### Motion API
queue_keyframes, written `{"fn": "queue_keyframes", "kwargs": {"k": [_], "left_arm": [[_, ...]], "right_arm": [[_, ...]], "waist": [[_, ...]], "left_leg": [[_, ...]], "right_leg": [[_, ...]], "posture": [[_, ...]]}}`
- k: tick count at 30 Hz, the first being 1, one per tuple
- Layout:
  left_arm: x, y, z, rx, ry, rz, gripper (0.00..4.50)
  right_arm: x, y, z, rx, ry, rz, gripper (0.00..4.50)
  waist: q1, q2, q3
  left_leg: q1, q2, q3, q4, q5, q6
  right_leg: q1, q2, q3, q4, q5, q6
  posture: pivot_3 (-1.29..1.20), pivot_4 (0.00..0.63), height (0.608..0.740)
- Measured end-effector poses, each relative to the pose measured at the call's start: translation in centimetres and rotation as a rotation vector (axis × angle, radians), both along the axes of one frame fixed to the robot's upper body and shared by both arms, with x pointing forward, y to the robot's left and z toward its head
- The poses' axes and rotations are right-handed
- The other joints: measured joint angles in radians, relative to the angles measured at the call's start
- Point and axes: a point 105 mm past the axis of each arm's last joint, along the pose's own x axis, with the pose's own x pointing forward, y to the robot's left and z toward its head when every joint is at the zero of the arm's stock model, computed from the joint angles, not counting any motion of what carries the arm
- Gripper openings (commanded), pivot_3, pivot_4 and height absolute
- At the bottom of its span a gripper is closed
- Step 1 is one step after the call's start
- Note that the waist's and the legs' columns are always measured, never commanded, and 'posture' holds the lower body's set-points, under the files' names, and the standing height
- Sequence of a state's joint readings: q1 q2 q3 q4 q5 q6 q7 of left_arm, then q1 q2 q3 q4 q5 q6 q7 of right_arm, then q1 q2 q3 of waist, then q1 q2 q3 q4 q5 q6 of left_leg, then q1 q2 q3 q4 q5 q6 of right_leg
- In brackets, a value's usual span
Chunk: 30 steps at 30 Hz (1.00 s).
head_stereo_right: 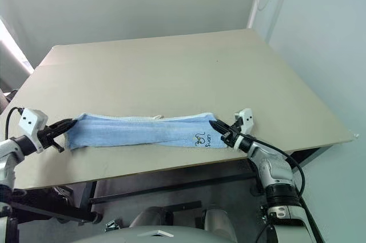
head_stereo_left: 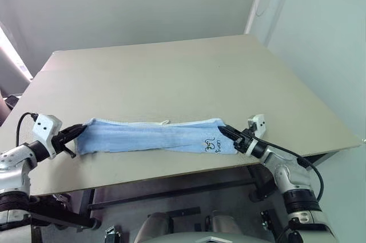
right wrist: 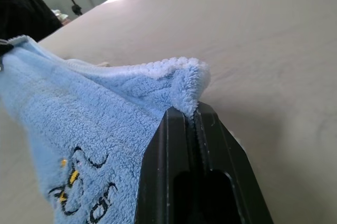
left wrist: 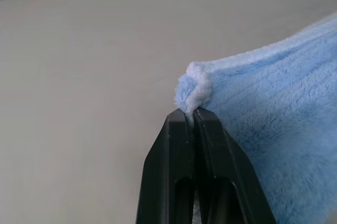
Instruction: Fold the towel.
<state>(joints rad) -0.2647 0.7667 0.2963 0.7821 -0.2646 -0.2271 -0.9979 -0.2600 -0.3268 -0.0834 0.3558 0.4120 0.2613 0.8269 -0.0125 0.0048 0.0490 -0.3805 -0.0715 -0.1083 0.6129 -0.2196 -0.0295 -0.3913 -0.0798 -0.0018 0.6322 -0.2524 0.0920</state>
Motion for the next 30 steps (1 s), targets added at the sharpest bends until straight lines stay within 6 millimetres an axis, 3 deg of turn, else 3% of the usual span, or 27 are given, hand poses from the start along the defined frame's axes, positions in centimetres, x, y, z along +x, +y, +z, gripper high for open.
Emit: {"fn": "queue_keyframes", "kwargs": {"k": [5, 9, 12, 13, 18, 19, 24, 27, 30], "left_arm": [[0.3, -0.1, -1.3, -0.002, 0.013, 0.033, 0.03], [0.6, 0.1, -1.8, 0.001, 0.014, 0.062, 0.00], [0.8, 0.9, -1.9, 0.024, 0.000, 0.120, 0.00], [0.9, 1.0, -1.9, 0.021, -0.002, 0.129, 0.55], [1.2, 0.6, -1.5, 0.008, -0.005, 0.105, 2.16], [1.1, 0.4, -1.5, -0.003, 0.003, 0.088, 2.18], [-0.1, 0.3, -1.6, -0.040, 0.052, 0.040, 2.18], [-0.3, 1.6, 0.0, -0.081, 0.011, 0.095, 2.18], [-0.8, 2.3, 1.8, -0.099, -0.038, 0.101, 2.18]], "right_arm": [[0.6, 0.1, -0.1, -0.012, -0.007, -0.010, 0.00], [0.6, -0.2, -0.4, -0.024, -0.003, -0.016, 0.98], [0.7, -0.4, -0.6, -0.033, 0.002, -0.037, 2.05], [0.8, -0.4, -0.6, -0.032, 0.003, -0.039, 2.48], [1.0, -0.2, -0.5, -0.014, 0.009, -0.044, 4.30], [1.1, -0.2, -0.3, -0.002, 0.009, -0.046, 4.45], [1.8, -0.1, 0.5, 0.037, 0.018, -0.052, 4.45], [2.3, -1.0, 1.0, 0.088, 0.070, -0.098, 4.45], [2.6, -1.8, 2.8, 0.184, 0.120, -0.105, 4.45]], "waist": [[0.000, 0.000, 0.000], [0.001, -0.002, -0.001], [0.002, -0.002, -0.001], [0.001, -0.002, -0.001], [-0.001, -0.002, -0.001], [-0.001, -0.002, -0.001], [-0.001, -0.002, -0.001], [-0.001, -0.001, 0.000], [0.000, 0.000, 0.001]], "left_leg": [[0.003, 0.000, 0.000, -0.001, 0.001, 0.002], [0.004, 0.000, 0.000, -0.001, 0.001, 0.002], [0.004, 0.000, -0.001, -0.001, 0.000, 0.000], [0.004, 0.000, -0.001, -0.001, 0.000, 0.000], [0.004, 0.000, 0.000, -0.001, 0.000, 0.000], [0.004, 0.000, 0.000, -0.001, 0.000, 0.000], [0.003, 0.000, -0.001, -0.003, 0.000, 0.001], [0.001, 0.000, -0.001, -0.002, 0.000, 0.000], [0.000, 0.000, -0.001, -0.002, 0.000, 0.000]], "right_leg": [[0.001, 0.000, 0.001, -0.001, 0.000, -0.001], [0.002, 0.000, 0.001, 0.000, 0.002, -0.003], [0.002, 0.000, 0.001, 0.000, 0.000, 0.000], [0.002, 0.000, 0.001, 0.000, 0.000, 0.000], [0.002, 0.000, 0.001, 0.000, 0.000, 0.000], [0.002, 0.000, 0.001, 0.000, 0.000, 0.000], [0.001, 0.000, 0.001, -0.001, 0.002, -0.004], [-0.001, 0.000, 0.001, -0.001, 0.002, -0.003], [-0.002, -0.001, 0.002, -0.001, 0.002, -0.004]], "posture": [[0.00, 0.000, 0.740], [0.00, 0.000, 0.740], [0.00, 0.000, 0.740], [0.00, 0.000, 0.740], [0.00, 0.000, 0.740], [0.00, 0.000, 0.740], [0.00, 0.000, 0.740], [0.00, 0.000, 0.740], [0.00, 0.000, 0.740]]}}
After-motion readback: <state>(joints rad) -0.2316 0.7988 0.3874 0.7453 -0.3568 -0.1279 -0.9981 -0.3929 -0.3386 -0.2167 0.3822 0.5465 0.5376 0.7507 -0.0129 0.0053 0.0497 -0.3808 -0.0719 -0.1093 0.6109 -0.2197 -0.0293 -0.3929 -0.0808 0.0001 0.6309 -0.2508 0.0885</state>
